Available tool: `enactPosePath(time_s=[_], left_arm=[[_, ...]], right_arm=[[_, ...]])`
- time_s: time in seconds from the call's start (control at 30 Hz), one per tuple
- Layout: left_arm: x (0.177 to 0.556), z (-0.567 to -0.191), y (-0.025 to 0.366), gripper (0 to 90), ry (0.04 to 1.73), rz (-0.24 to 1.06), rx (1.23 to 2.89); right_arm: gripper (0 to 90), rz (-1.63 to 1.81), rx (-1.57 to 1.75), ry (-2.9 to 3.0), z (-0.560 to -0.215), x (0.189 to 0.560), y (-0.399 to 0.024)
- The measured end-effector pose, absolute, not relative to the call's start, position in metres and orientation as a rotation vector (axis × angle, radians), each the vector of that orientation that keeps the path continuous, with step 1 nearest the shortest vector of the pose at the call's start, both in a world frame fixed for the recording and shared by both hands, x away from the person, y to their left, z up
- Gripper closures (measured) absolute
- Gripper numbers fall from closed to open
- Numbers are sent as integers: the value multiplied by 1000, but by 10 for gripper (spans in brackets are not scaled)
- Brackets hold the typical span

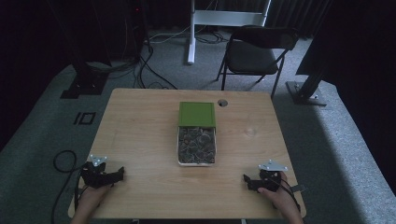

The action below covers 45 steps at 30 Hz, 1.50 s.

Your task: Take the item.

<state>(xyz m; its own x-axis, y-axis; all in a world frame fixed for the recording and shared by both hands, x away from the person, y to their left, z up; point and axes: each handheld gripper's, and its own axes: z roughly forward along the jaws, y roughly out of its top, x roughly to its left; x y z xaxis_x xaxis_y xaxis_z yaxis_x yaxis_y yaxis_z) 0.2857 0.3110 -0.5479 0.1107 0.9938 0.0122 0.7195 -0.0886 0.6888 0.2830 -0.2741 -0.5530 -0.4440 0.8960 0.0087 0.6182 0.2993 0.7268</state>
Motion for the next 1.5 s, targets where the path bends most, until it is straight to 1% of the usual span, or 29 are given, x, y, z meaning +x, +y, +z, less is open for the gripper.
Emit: enactPosePath(time_s=[0.8,1.1,1.17,1.5], left_arm=[[286,-548,311,5,1662,677,1867],[286,-548,311,5,1662,677,1867],[286,-548,311,5,1662,677,1867],[286,-548,311,5,1662,677,1867]], right_arm=[[119,935,1371,2151,-553,283,-272],[136,935,1386,2146,-550,285,-269],[135,982,1393,2136,-545,286,-267],[133,1009,1371,2119,-530,290,-264]])
